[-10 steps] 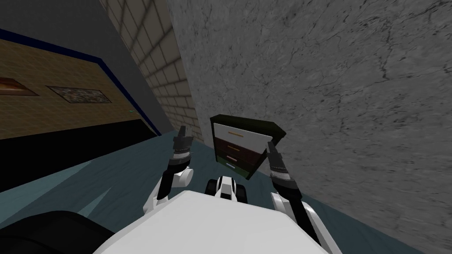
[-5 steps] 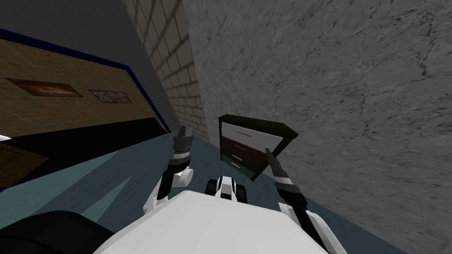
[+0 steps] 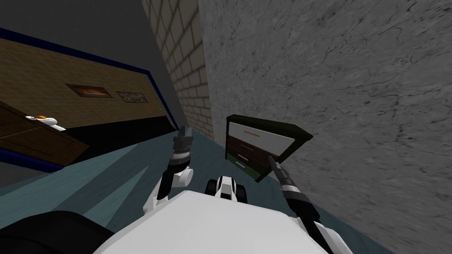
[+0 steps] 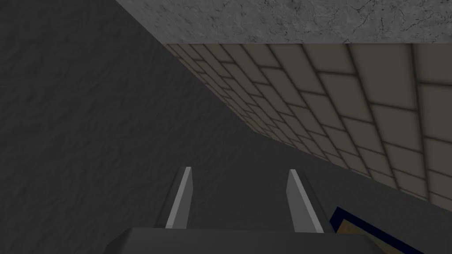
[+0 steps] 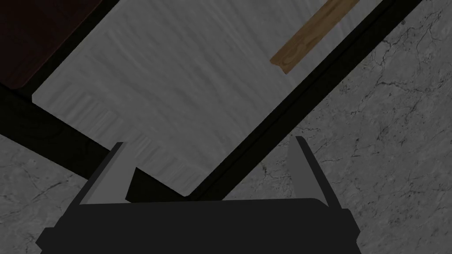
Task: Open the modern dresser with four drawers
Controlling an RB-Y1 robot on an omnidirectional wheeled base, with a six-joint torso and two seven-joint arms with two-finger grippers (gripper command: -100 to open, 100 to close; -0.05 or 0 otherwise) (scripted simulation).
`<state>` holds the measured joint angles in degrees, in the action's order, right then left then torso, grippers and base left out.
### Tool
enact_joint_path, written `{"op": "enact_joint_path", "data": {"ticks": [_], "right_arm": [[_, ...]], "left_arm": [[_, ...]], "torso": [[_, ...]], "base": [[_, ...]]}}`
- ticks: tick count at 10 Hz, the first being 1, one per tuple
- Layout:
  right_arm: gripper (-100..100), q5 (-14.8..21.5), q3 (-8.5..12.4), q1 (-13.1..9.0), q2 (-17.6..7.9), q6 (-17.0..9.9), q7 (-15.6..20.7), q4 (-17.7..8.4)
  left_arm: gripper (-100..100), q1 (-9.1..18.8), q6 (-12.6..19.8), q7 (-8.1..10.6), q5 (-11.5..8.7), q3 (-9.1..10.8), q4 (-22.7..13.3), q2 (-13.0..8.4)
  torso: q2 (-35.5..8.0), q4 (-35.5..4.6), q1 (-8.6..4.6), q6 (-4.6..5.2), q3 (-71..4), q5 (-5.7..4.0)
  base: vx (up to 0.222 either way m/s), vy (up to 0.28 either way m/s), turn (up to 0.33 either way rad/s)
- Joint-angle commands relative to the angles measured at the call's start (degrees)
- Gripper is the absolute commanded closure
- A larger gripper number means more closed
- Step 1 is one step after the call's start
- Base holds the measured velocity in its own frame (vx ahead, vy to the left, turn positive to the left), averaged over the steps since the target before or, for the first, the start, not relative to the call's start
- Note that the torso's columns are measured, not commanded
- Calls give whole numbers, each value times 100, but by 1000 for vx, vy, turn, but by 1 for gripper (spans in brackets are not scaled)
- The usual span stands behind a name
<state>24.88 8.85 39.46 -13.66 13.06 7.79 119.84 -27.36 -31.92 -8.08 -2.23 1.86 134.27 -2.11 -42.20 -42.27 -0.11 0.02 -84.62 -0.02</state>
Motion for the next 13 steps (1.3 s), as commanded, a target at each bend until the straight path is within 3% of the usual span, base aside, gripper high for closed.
{"op": "enact_joint_path", "data": {"ticks": [1, 4, 5, 6, 7, 8, 9, 11, 12, 13], "right_arm": [[-100, 298, 157, 110, -113, -334, 38, -186], [-100, 769, 445, 343, -294, -801, 105, -507], [-100, 789, 445, 343, -294, -849, 105, -507], [-100, 1022, 590, 458, -383, -1103, 138, -674], [-100, 1033, 590, 458, -383, -1106, 138, -674], [-100, 1276, 735, 571, -470, -1286, 169, -843], [-100, 1276, 735, 571, -470, -1361, 169, -843], [-100, 1662, 1024, 785, -641, -1756, 226, -1167], [-100, 1747, 1024, 785, -641, -1860, 226, -1189], [-100, 1923, 1166, 886, -724, -2101, 251, -1320]], "left_arm": [[0, 1, 0, 0, 0, 0, 0, 0], [0, 0, 0, 0, 0, 0, 0, 0], [0, 1, 0, 0, 0, 0, 0, 0], [0, 0, 0, 0, 0, 0, 0, 0], [0, 1, 0, 0, 0, 0, 0, 0], [0, -1, 0, 0, 0, 0, 0, 0], [0, 0, 0, 0, 0, 0, 0, 0], [0, 0, 0, 0, 0, 0, 0, 0], [0, 0, 0, 0, 0, -1, 0, 0], [0, -1, 0, 0, 0, 0, 0, 0]], "torso": [[-2, 0, 6, -3, 1, 0], [-7, -2, 10, 0, 5, 2], [-11, -3, 16, -4, 6, 4], [-9, -2, 8, 1, 6, 2], [-10, -2, 19, -4, 6, 3], [-6, -1, 10, 1, 3, 4], [-10, -2, 10, -4, 5, 2], [-3, 0, 16, -4, 1, 3], [-9, -2, 23, -3, 5, 6], [-10, -2, 11, 3, 6, 3]], "base": [[-36, 88, 105], [-40, 103, 171], [-36, 91, 121], [-35, 119, 258], [-26, 110, 87], [-39, 110, 192], [-23, 98, 128], [-17, 137, 312], [-16, 120, 154], [-1, 138, 232]]}}
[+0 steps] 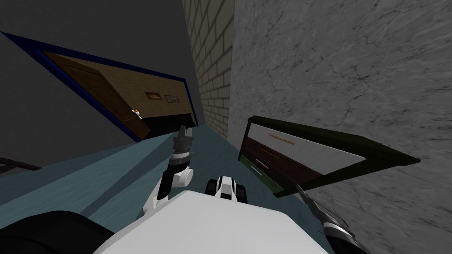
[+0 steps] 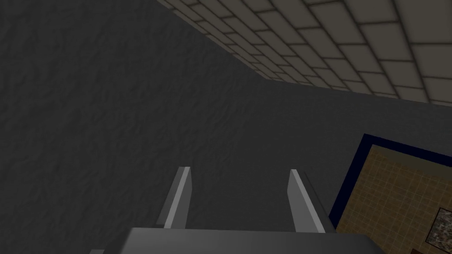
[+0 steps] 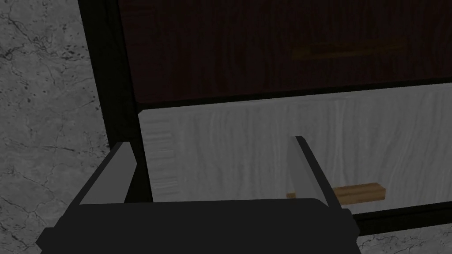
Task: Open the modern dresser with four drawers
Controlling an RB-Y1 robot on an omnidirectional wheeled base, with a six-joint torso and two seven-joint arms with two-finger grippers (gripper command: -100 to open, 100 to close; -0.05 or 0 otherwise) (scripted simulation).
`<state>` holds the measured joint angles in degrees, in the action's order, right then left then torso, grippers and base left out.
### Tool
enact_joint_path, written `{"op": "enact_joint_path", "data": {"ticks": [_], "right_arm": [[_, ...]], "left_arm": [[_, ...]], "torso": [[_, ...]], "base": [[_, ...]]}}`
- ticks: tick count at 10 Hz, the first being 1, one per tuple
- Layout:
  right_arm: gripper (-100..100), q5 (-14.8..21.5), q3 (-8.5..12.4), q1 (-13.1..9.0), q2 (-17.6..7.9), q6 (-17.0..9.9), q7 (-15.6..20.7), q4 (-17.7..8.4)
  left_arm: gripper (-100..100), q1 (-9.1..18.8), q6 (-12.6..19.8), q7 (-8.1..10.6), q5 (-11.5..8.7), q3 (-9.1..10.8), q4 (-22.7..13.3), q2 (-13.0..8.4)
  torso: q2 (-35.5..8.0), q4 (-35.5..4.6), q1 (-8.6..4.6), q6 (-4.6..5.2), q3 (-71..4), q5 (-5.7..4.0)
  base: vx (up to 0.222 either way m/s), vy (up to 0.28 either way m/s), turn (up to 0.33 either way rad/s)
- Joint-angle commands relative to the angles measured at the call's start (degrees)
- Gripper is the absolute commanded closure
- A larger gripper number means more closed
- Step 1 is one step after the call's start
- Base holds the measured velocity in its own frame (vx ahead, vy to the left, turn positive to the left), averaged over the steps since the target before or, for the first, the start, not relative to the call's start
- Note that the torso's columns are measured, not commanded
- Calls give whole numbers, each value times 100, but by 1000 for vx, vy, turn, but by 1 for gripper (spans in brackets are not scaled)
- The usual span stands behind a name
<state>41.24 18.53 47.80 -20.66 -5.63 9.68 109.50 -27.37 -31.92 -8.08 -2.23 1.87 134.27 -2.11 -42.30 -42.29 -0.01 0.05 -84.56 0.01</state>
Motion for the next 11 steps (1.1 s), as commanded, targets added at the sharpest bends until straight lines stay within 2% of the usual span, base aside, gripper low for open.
{"op": "enact_joint_path", "data": {"ticks": [1, 2, 3, 5, 6, 9, 11], "right_arm": [[-100, 336, 199, 51, -24, -232, 62, -331], [-100, 555, 338, 146, -104, -465, 84, -508], [-100, 555, 338, 146, -104, -465, 84, -508], [-100, 941, 606, 319, -257, -833, 122, -847], [-100, 963, 606, 319, -257, -904, 122, -859], [-100, 1502, 975, 535, -476, -1441, 161, -1369], [-100, 1502, 975, 535, -476, -1489, 161, -1369]], "left_arm": [[0, 1, 0, 0, 0, -1, 0, 0], [0, 0, 0, 0, 0, 0, 0, 0], [0, 0, 0, 0, 0, 0, 0, 0], [0, 0, 0, 0, 0, 0, 0, -1], [0, 1, 0, 0, 0, 0, 0, 0], [0, 0, 0, 0, 0, 0, 0, 0], [0, -1, 0, 0, 0, 1, 0, -1]], "torso": [[5, 1, 2, -7, -2, -2], [3, 1, -9, -2, -3, -2], [3, 1, -9, -7, -2, -4], [6, 1, -2, -6, -3, -2], [11, 2, 13, -11, -6, 1], [5, 1, 10, -7, -3, 2], [1, 1, -15, -1, -1, -5]], "base": [[-1, 108, 149], [4, 100, 248], [8, 69, 173], [28, 103, 351], [31, 101, 213], [49, 132, 375], [43, 46, 101]]}}
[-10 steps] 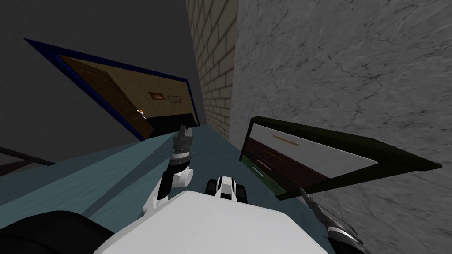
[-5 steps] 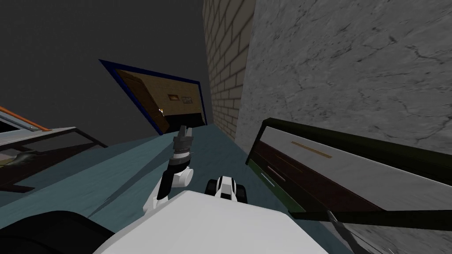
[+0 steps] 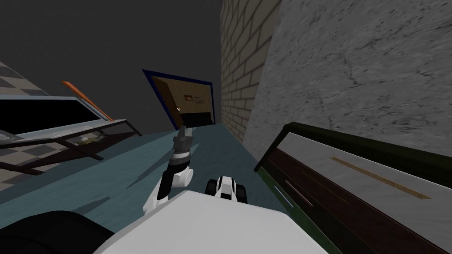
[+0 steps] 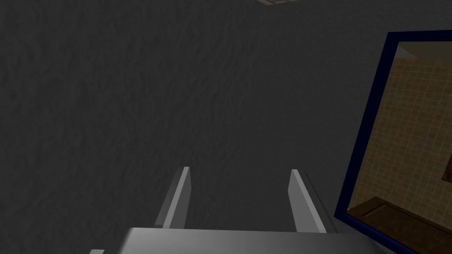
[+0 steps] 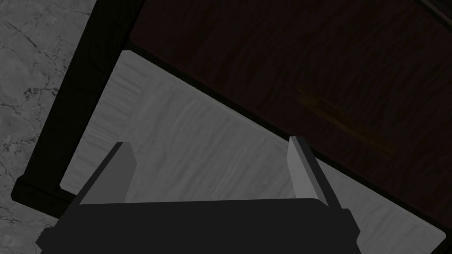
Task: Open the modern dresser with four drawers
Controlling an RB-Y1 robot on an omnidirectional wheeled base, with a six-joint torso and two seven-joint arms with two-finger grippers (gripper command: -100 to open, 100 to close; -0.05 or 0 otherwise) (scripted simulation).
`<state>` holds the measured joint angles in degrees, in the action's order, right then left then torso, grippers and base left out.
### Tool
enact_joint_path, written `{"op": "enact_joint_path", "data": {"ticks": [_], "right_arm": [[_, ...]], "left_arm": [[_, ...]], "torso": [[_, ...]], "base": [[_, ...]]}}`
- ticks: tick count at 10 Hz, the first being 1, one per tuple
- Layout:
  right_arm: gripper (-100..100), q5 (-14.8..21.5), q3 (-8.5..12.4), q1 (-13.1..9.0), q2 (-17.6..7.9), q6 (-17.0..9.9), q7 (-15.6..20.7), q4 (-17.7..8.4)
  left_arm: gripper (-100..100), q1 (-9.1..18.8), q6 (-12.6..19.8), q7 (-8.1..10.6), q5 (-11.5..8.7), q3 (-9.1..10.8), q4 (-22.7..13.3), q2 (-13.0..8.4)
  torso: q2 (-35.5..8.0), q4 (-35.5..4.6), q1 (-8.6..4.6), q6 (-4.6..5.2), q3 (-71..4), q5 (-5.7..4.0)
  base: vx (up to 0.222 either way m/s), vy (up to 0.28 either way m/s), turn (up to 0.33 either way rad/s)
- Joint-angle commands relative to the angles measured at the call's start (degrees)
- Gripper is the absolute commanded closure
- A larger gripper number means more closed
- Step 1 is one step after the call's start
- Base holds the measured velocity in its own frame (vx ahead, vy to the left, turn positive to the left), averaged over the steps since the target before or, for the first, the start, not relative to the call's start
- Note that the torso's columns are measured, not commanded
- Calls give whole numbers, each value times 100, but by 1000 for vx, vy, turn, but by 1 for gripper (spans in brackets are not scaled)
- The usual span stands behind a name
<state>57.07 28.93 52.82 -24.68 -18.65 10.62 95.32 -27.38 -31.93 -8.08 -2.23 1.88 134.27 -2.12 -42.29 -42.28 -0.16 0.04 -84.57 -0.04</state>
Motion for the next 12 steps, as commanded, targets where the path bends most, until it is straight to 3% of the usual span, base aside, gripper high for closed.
{"op": "enact_joint_path", "data": {"ticks": [1, 12], "right_arm": [[-100, 80, 49, 95, -148, -363, 77, -113], [-100, 1056, 765, 458, -675, -1425, 122, -1137]], "left_arm": [[0, 0, 0, 0, 0, 1, 0, -1], [0, 0, 0, 0, 0, 0, 0, -1]], "torso": [[-10, -3, -16, 1, 6, -6], [-5, -2, 15, -8, 4, 3]], "base": [[32, 29, 263], [65, 44, 292]]}}
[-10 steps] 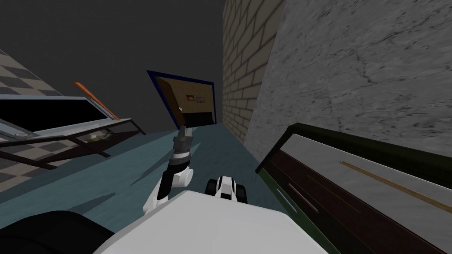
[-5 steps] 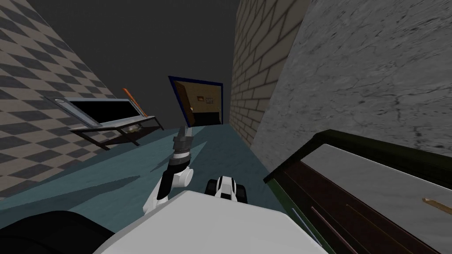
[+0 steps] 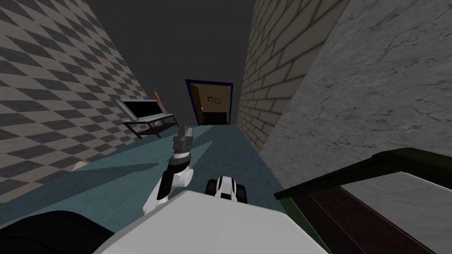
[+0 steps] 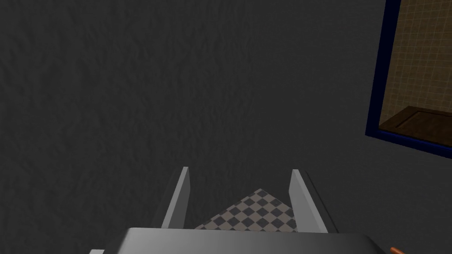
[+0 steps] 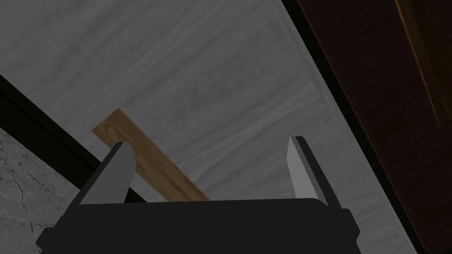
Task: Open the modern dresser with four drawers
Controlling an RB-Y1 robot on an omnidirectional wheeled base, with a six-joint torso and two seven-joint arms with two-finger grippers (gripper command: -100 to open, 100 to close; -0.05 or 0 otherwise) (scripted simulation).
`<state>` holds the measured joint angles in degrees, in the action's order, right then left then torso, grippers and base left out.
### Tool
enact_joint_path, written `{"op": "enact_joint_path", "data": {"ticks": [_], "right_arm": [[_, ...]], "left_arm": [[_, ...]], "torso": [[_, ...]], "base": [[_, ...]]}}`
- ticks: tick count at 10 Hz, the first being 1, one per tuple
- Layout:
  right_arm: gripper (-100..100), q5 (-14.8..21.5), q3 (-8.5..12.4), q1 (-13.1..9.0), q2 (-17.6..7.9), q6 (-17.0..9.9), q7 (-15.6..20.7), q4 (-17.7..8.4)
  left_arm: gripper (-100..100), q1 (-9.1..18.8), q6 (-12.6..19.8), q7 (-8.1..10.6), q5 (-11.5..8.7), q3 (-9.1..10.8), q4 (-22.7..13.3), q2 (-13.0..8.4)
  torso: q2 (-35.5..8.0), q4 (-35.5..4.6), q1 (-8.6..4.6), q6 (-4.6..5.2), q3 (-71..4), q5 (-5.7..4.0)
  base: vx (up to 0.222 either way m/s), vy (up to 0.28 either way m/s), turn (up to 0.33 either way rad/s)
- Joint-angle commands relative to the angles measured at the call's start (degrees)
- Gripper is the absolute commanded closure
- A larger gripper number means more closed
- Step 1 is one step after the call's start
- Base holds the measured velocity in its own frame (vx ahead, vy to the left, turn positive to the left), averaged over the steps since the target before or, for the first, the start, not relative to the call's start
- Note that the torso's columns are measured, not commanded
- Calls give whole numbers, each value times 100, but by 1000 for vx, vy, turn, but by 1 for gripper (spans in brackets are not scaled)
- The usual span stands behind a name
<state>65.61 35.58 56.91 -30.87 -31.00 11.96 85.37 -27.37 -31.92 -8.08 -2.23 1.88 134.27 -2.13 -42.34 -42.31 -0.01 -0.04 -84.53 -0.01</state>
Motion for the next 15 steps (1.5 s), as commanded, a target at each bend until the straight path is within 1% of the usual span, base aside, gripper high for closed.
{"op": "enact_joint_path", "data": {"ticks": [1, 3, 4, 5, 6, 7, 8, 10, 12, 13, 14, 15], "right_arm": [[-100, 285, 160, 81, -110, -279, -7, -224], [-100, 473, 296, 157, -240, -474, 4, -394], [-100, 512, 323, 173, -271, -514, 7, -427], [-100, 455, 306, 214, -209, -479, 41, -319], [-100, 476, 313, 219, -213, -487, 13, -330], [100, 474, 312, 218, -213, -486, 16, -328], [100, 470, 314, 263, -217, -479, 1, -285], [100, 466, 315, 307, -220, -471, -13, -241], [100, 461, 317, 366, -225, -461, -32, -183], [100, 464, 317, 352, -219, -465, -26, -197], [-100, 293, 386, 393, -299, -318, -90, -206], [-100, 191, 429, 416, -347, -232, -127, -212]], "left_arm": [[0, -1, 0, 0, 0, 0, 0, 0], [0, -1, 0, 0, 0, 1, 0, 0], [0, -1, 0, 0, 0, 0, 0, 0], [0, -1, 0, 0, 0, 1, 0, 0], [0, -1, 0, 0, 0, 1, 0, 0], [0, -1, 0, 0, 0, 1, 0, 0], [0, -1, 0, 0, 0, 1, 0, 0], [0, -1, 0, 0, 0, 0, 0, 1], [0, -1, 0, 0, 0, -1, 1, 2], [0, -1, 0, 0, 0, -1, 1, 2], [0, -1, 0, 0, 0, 0, 1, 0], [0, -1, 0, 0, 0, 1, 0, 0]], "torso": [[9, 3, 4, 7, -6, 1], [7, 3, -1, 5, -6, 1], [10, 3, 1, 1, -7, 0], [3, 2, 0, 10, -3, 0], [-11, -3, -2, 10, 6, -1], [-15, -4, -2, 7, 9, -1], [-8, -2, 0, 5, 5, 0], [5, 2, 42, 6, -4, 14], [9, 3, 22, 5, -6, 7], [9, 4, 1, 4, -7, 2], [8, 3, -40, 2, -6, -10], [5, 2, -53, 2, -4, -16]], "base": [[76, 37, 253], [81, 21, 306], [77, 15, 214], [32, 2, 25], [9, 1, -3], [0, 0, 0], [-8, 94, -34], [-9, 171, -28], [-3, 209, -35], [-3, 85, -14], [-6, 4, -7], [-12, -29, -2]]}}
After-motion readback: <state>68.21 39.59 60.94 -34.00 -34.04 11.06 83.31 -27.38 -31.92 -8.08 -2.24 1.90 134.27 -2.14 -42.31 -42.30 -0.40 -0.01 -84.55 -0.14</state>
